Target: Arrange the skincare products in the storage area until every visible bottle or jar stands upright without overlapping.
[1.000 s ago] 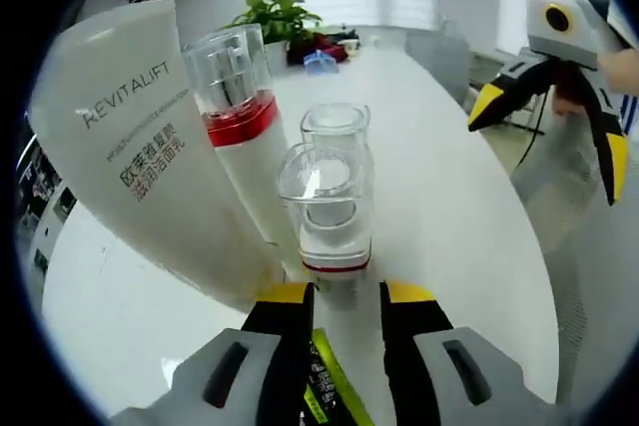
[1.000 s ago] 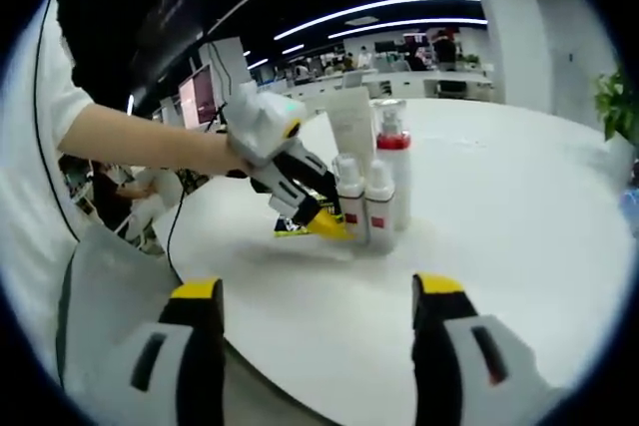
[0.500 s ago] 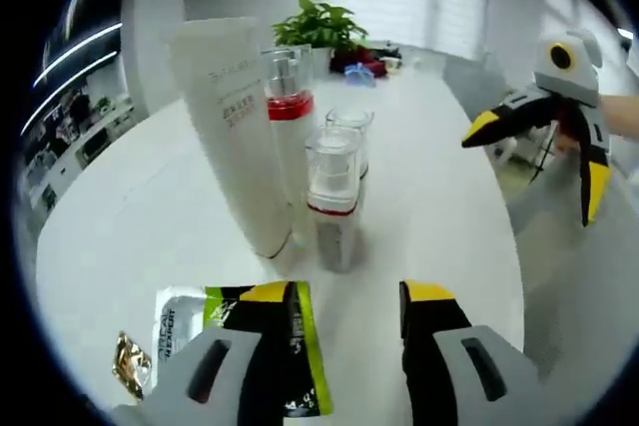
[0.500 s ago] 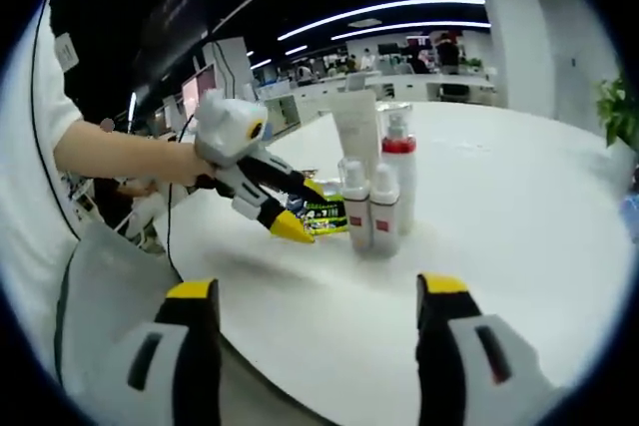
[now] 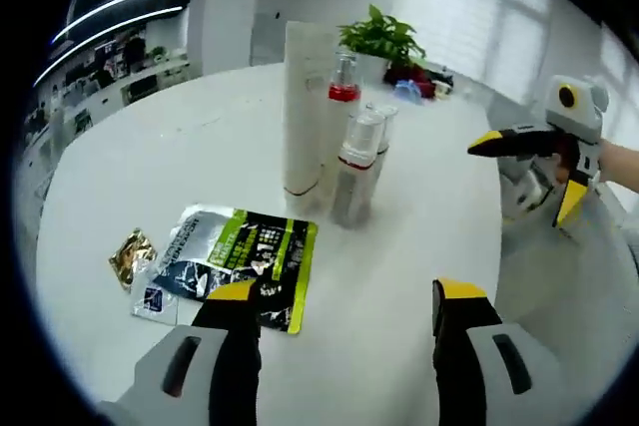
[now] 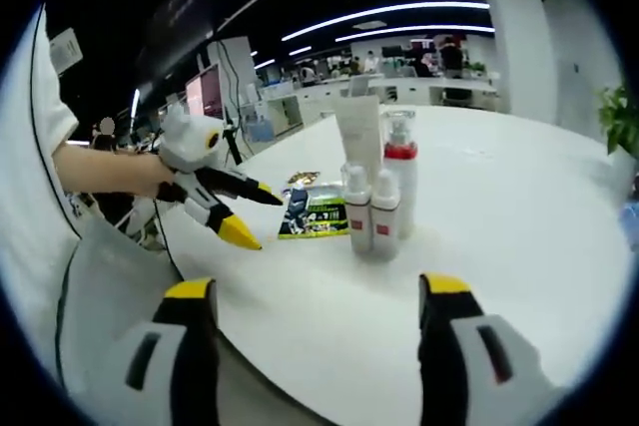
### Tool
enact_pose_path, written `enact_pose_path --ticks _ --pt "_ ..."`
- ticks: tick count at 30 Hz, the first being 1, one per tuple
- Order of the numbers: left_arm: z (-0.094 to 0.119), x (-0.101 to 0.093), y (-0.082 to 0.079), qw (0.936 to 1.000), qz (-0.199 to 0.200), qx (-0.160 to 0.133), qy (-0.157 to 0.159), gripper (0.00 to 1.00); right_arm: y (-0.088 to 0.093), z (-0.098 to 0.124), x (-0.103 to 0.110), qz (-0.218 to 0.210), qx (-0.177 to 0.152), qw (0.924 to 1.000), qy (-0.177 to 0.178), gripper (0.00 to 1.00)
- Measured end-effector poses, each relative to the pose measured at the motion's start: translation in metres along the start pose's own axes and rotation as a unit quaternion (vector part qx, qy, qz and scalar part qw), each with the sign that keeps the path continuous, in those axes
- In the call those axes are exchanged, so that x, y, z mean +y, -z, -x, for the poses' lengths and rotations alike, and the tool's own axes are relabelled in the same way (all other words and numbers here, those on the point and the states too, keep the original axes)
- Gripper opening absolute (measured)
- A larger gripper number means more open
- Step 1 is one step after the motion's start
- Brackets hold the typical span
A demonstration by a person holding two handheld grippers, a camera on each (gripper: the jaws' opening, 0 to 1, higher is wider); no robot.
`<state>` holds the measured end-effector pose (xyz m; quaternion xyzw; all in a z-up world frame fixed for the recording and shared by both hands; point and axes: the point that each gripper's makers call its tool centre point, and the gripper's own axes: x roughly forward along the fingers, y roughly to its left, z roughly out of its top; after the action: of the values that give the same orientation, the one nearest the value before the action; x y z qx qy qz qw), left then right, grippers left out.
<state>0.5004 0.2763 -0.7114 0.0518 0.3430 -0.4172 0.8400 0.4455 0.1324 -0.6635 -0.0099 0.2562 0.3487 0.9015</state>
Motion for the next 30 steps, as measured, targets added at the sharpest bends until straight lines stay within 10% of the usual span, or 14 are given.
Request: enact_pose_path --ticks 30 --pt "0.064 0.002 0.045 0.99 0.103 -0.008 -0.096 0.97 -0.007 0.018 -0.004 0.001 -0.016 0.9998 0.015 0.96"
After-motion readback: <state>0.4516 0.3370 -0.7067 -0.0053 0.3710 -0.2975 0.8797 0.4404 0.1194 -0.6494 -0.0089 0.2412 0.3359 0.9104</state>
